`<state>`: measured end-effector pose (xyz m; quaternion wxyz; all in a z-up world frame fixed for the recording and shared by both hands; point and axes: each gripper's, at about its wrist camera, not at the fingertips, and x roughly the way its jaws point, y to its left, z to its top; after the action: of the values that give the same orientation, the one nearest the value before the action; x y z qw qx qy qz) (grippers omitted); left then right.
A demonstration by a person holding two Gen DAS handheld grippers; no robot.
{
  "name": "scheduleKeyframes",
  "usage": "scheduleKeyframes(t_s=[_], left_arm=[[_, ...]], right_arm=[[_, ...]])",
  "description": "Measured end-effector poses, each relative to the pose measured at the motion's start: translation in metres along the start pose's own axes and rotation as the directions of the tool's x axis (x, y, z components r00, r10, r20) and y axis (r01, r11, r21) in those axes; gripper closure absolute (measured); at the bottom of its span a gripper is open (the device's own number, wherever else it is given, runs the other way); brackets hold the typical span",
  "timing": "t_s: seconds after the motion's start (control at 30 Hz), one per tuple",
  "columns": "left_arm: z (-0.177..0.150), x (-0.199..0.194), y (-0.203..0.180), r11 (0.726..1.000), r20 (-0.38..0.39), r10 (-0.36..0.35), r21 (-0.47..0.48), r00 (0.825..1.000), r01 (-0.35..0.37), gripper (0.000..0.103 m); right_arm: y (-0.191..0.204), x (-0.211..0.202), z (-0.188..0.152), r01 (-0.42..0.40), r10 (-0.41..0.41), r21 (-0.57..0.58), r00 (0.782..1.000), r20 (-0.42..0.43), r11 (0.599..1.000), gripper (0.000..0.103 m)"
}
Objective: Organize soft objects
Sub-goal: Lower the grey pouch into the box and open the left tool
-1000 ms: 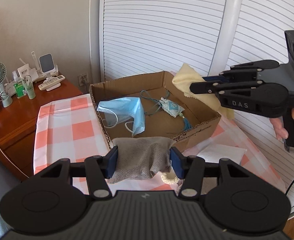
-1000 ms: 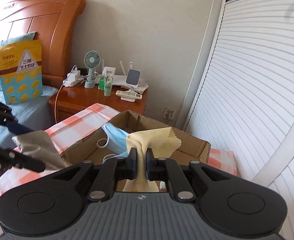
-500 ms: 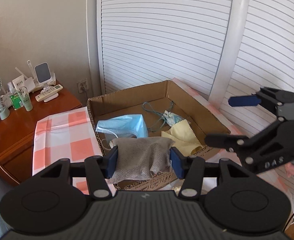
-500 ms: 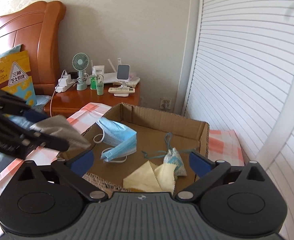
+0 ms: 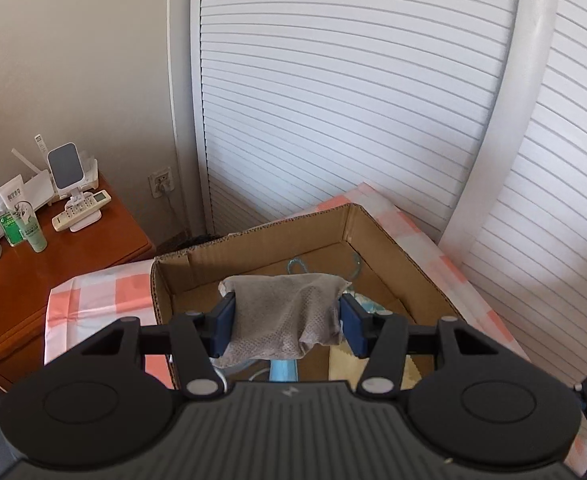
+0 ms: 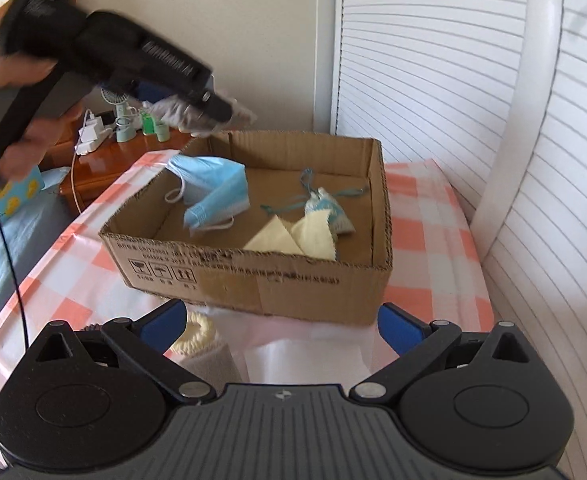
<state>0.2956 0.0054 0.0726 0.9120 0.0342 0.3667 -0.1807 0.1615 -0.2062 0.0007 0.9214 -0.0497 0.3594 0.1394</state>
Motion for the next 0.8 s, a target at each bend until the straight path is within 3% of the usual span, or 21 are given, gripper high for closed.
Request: scheduleKeyframes(t_s=[0.1,0.17,0.2,0.23,0.3,0.47,0.8], left_arm=[[0.017,0.020,0.001,1.000,-0.006,0.016,-0.016,1.000,-0.016,0.048],[0.026,0.030,0.001,0.999,-0.001,0.036,-0.023,0.999,-0.036,0.031],[0.029,0.034,0.000,0.998,0.006,0.049,-0.026,0.999,-0.049,0.016],[0.031,0.037,-0.001,0.998,0.016,0.060,-0.032,0.998,-0.059,0.011],[0.035,0.040,0.000,0.996,0.043,0.084,-0.045,0.996,-0.082,0.011],[0.031,0.032,0.002,0.993,0.025,0.095,-0.069,0.995,-0.093,0.011],[0.001,-0.023,-0.007,0.991,0.036,0.129,-0.032,0.991,-0.128,0.004]], right_arm=[[-0.005,-0.002,-0.001,-0.003,0.003,0.001,1.000,0.010,1.000,0.000],[-0.009,-0.001,0.001,0.003,-0.003,0.006,1.000,0.015,1.000,0.000],[-0.011,-0.002,0.001,0.007,-0.008,0.010,1.000,0.016,1.000,0.000],[-0.012,-0.002,0.001,0.012,-0.012,0.014,1.000,0.019,1.000,0.000],[-0.015,-0.002,0.001,0.010,-0.011,0.021,1.000,0.023,1.000,0.000],[-0.014,-0.006,-0.001,0.001,-0.002,0.022,1.000,0.031,1.000,0.000],[-0.007,-0.033,-0.010,0.013,-0.015,0.021,0.996,0.090,1.000,0.000]])
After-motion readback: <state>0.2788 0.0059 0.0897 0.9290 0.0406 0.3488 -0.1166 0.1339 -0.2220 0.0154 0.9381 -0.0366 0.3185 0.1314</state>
